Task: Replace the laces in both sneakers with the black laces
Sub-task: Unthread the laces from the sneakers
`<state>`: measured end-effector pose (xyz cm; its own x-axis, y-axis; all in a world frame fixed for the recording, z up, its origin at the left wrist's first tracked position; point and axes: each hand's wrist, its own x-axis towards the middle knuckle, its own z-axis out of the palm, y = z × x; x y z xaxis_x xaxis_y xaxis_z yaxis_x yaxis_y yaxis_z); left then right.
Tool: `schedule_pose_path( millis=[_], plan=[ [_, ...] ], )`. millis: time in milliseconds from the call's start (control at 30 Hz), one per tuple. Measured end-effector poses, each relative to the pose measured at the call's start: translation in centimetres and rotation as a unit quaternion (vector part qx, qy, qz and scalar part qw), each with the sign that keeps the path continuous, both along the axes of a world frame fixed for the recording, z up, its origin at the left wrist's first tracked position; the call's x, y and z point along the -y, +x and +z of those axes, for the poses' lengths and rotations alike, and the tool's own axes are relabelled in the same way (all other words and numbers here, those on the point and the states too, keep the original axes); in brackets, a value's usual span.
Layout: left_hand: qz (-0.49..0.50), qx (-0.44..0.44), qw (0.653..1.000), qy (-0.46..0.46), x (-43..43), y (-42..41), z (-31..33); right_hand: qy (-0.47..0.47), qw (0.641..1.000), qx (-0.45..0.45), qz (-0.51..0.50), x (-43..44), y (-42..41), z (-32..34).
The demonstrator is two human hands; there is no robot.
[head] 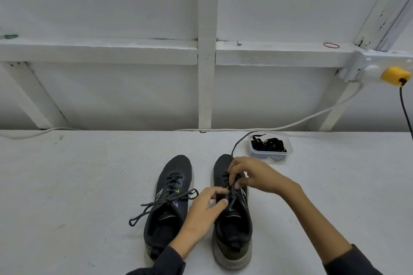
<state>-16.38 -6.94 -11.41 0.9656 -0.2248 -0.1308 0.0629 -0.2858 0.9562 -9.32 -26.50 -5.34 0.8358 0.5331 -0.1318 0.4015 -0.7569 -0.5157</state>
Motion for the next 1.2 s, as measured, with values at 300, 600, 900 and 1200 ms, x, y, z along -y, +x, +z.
schedule_pose_path(
  millis=[300,600,900,1200],
  plan=[
    [-0.02,0.007,0.999,0.042,-0.1,-0.2,0.7,0.127,0.963,0.151,-0.185,0.7,0.8,3.6],
    [-0.02,0.051,0.993,0.106,0.4,0.1,0.6,-0.041,0.991,-0.07,-0.106,-0.5,-5.2,1.1],
    [0.068,0.099,0.989,0.087,1.1,-0.7,0.9,0.141,0.96,0.023,-0.241,-1.5,-8.8,-2.8],
    [0.05,0.166,0.969,0.175,0.9,-1.6,1.3,0.226,0.931,0.054,-0.28,-2.7,-9.9,-3.6]
  ],
)
